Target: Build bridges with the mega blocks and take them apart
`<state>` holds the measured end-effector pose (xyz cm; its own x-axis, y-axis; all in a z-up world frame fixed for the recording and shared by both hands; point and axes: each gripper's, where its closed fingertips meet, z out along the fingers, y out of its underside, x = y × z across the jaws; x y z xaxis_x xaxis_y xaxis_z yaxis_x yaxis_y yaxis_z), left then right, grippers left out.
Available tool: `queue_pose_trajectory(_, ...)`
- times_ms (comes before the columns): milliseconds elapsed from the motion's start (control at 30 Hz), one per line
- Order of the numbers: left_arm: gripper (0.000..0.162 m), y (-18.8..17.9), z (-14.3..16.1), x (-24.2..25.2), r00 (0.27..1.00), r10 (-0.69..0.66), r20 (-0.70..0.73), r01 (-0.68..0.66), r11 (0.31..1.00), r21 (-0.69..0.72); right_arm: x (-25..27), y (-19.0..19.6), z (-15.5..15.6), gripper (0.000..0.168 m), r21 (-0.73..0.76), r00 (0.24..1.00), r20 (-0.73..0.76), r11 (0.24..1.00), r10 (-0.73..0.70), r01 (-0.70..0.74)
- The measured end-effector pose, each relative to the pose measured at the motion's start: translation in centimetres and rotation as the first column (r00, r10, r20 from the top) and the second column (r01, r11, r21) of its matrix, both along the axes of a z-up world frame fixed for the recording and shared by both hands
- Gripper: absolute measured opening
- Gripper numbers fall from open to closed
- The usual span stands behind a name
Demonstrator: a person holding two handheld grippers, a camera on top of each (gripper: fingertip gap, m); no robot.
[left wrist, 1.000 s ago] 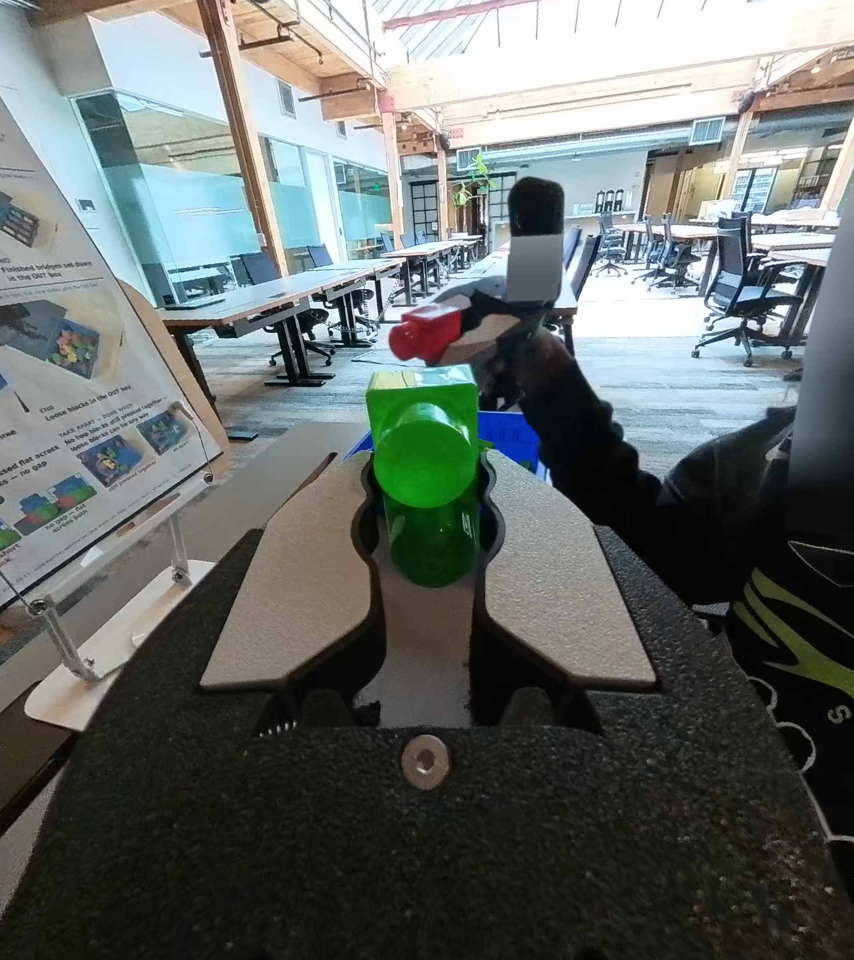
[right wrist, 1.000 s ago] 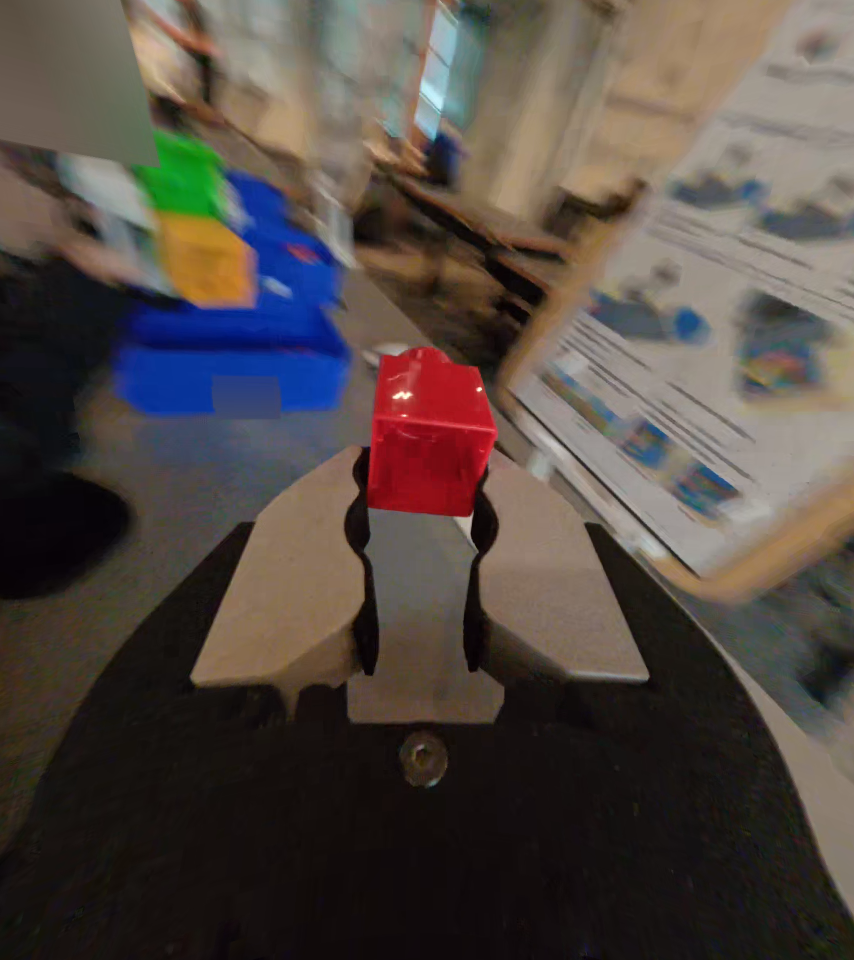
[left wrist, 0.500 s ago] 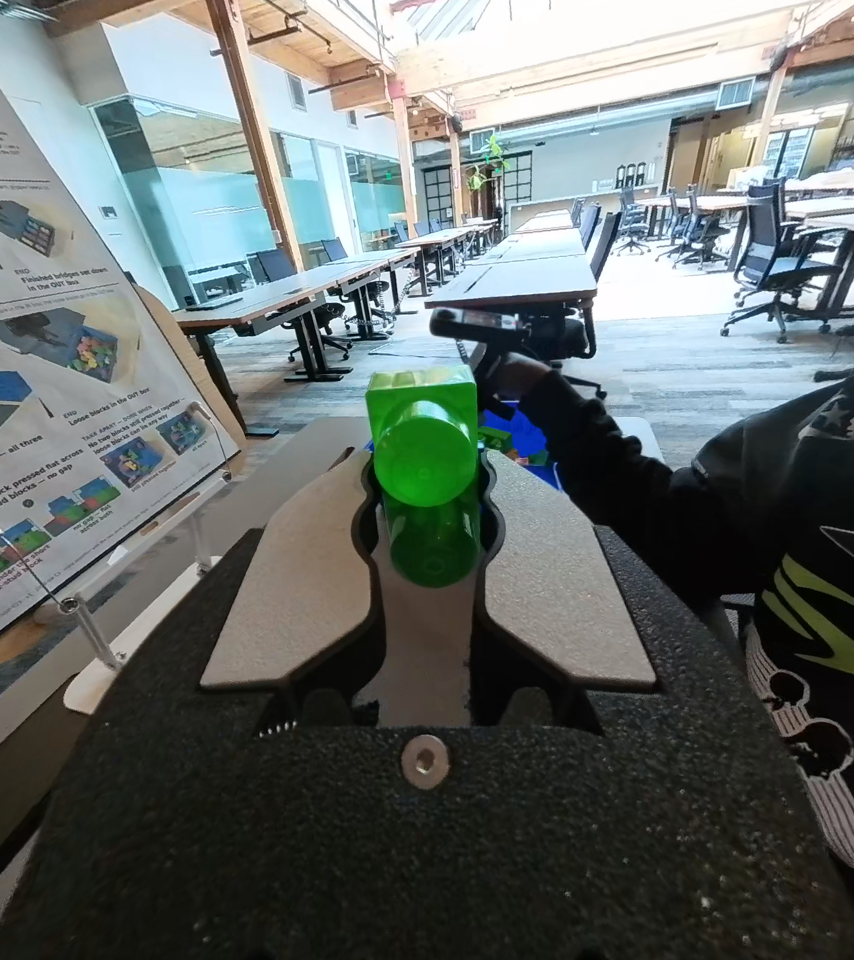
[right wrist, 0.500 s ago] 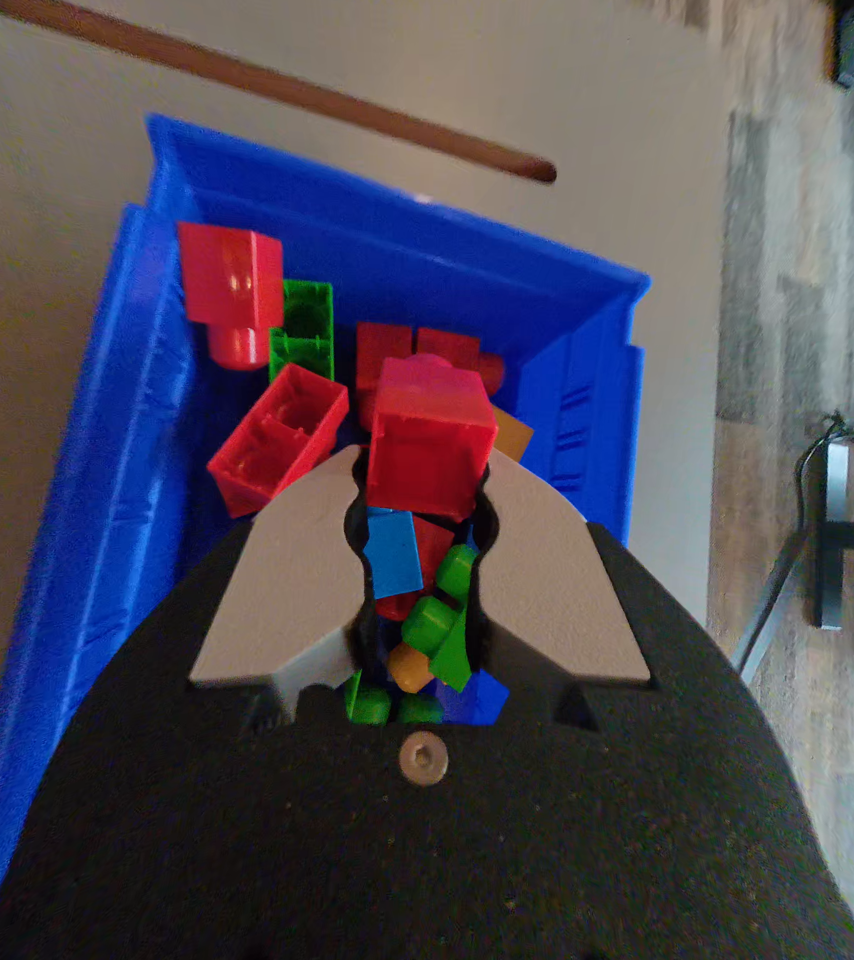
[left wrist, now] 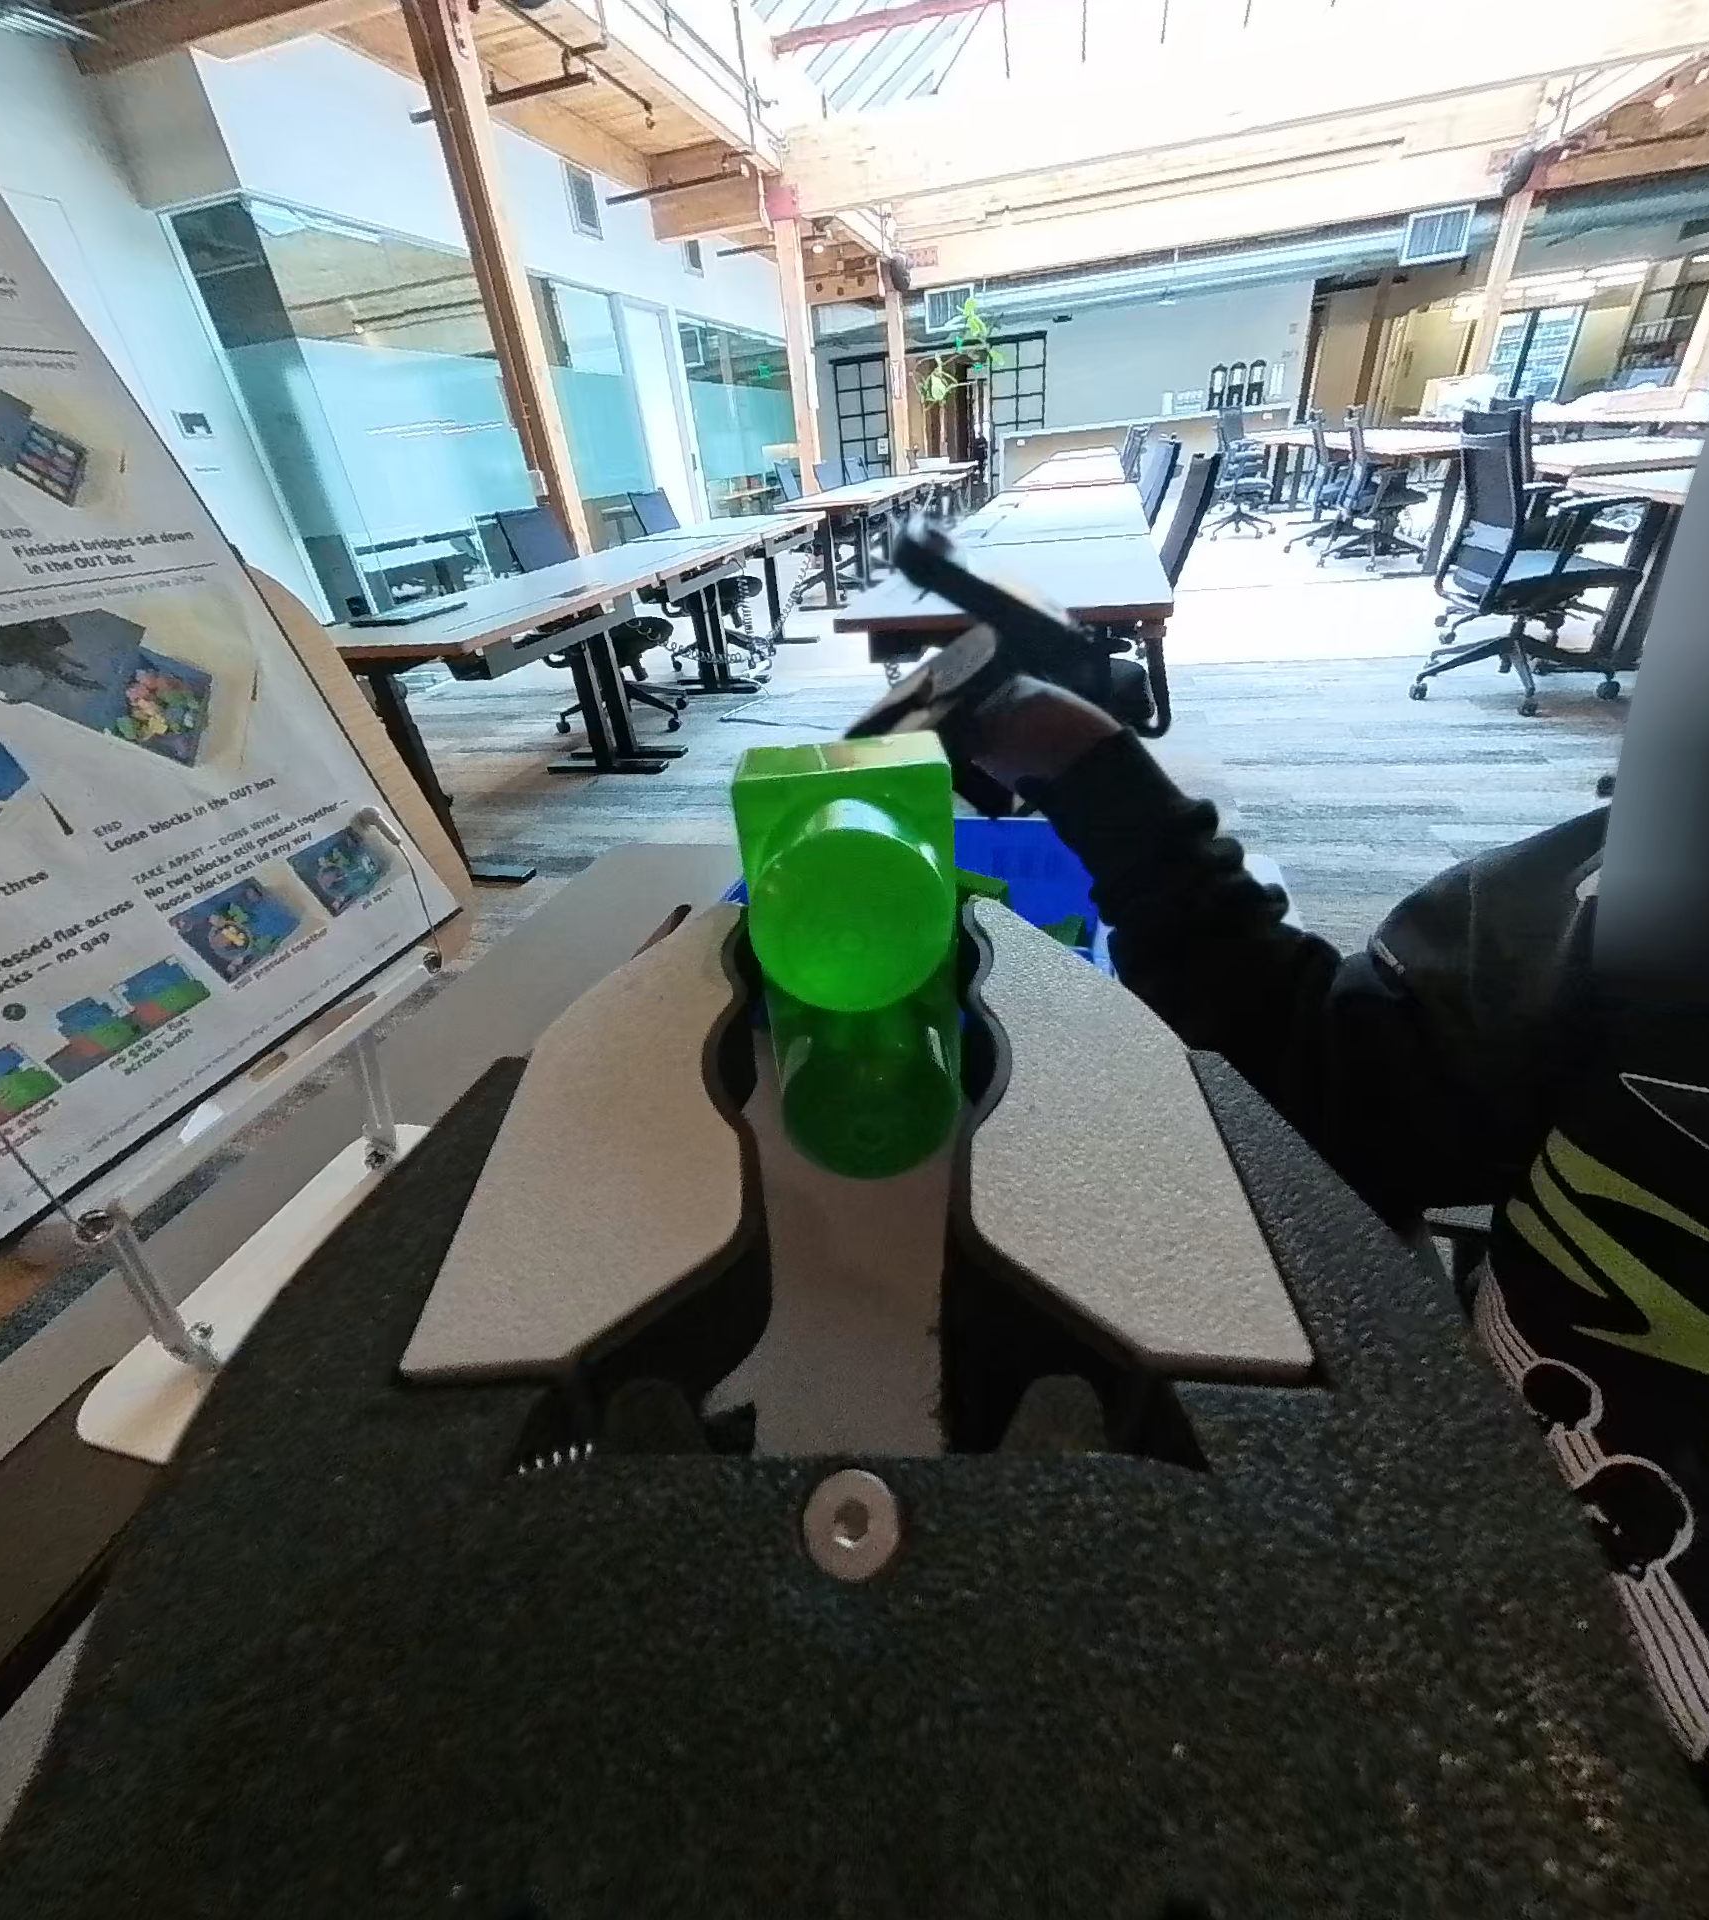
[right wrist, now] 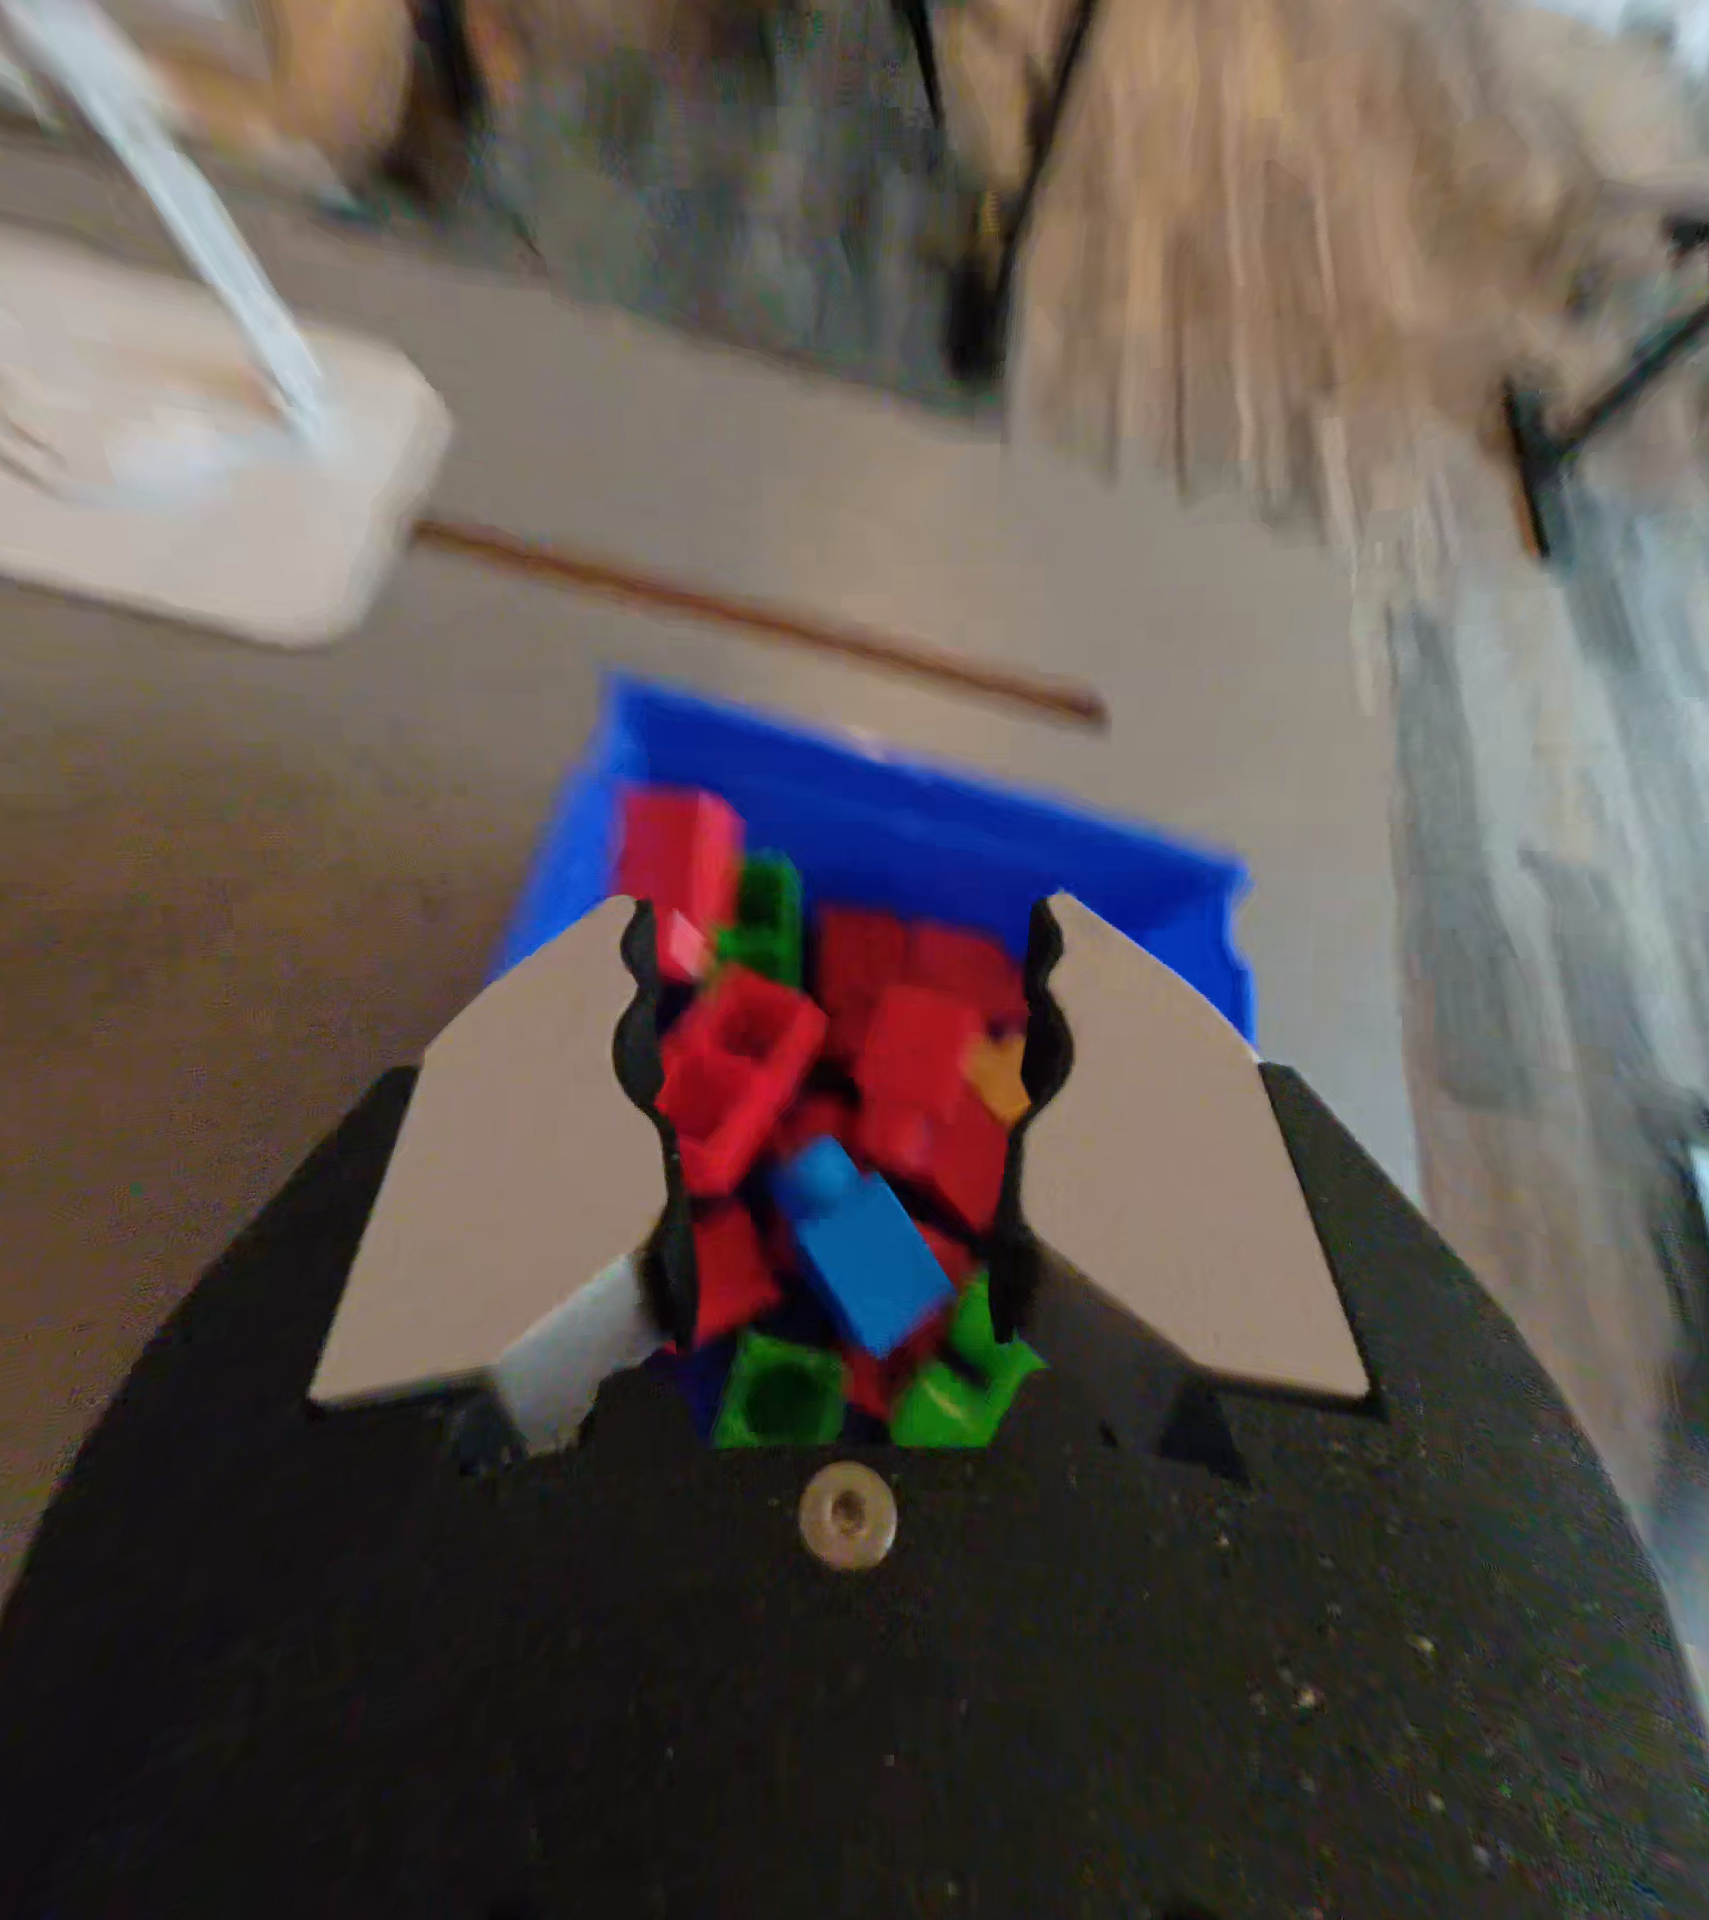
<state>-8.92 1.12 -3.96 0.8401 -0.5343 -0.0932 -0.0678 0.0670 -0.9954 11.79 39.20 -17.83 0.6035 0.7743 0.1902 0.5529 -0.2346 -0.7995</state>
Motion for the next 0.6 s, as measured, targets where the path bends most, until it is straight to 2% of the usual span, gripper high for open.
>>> queue_pose_trajectory(67, 0.036, 0.3, 0.0, 0.2, 1.0, -0.005, 0.007, 0.005, 1.0, -0.001, -4.1, -4.0, 5.5, 0.067, 0.095, 0.946, -0.248, 0.977, 0.207, -0.189)
queue_pose_trajectory(100, 0.036, 0.4, 0.0, 0.3, 1.0, -0.01, 0.012, 0.01, 1.0, -0.002, -6.0, -6.8, 8.3, 0.067, 0.157, 0.872, -0.355, 0.941, 0.336, -0.299)
queue_pose_trajectory(167, 0.036, 0.6, 0.0, 0.7, 0.999, -0.032, 0.022, 0.032, 0.999, -0.003, -8.9, -13.5, 12.7, 0.067, 0.282, 0.658, -0.471, 0.807, 0.588, -0.519)
queue_pose_trajectory(233, 0.036, 0.7, 0.0, 1.0, 0.999, -0.043, 0.024, 0.043, 0.999, 0.0, -10.7, -19.9, 14.7, 0.068, 0.349, 0.445, -0.488, 0.635, 0.751, -0.689)
queue_pose_trajectory(300, 0.036, 0.8, 0.0, 1.4, 0.998, -0.065, 0.026, 0.065, 0.998, 0.002, -12.1, -25.2, 15.2, 0.071, 0.377, 0.271, -0.466, 0.466, 0.842, -0.8)
queue_pose_trajectory(400, 0.036, 0.8, 0.0, 2.0, 0.996, -0.088, 0.027, 0.088, 0.996, 0.004, -13.8, -31.0, 14.7, 0.073, 0.375, 0.084, -0.443, 0.27, 0.892, -0.887)
queue_pose_trajectory(500, 0.036, 0.8, 0.0, 2.3, 0.995, -0.1, 0.022, 0.1, 0.995, 0.006, -15.3, -34.4, 13.3, 0.074, 0.331, -0.001, -0.425, 0.155, 0.905, -0.931)
queue_pose_trajectory(600, 0.036, 0.7, 0.2, 2.6, 0.993, -0.114, 0.024, 0.114, 0.993, 0.014, -16.5, -36.1, 12.2, 0.073, 0.31, -0.034, -0.418, 0.107, 0.908, -0.945)
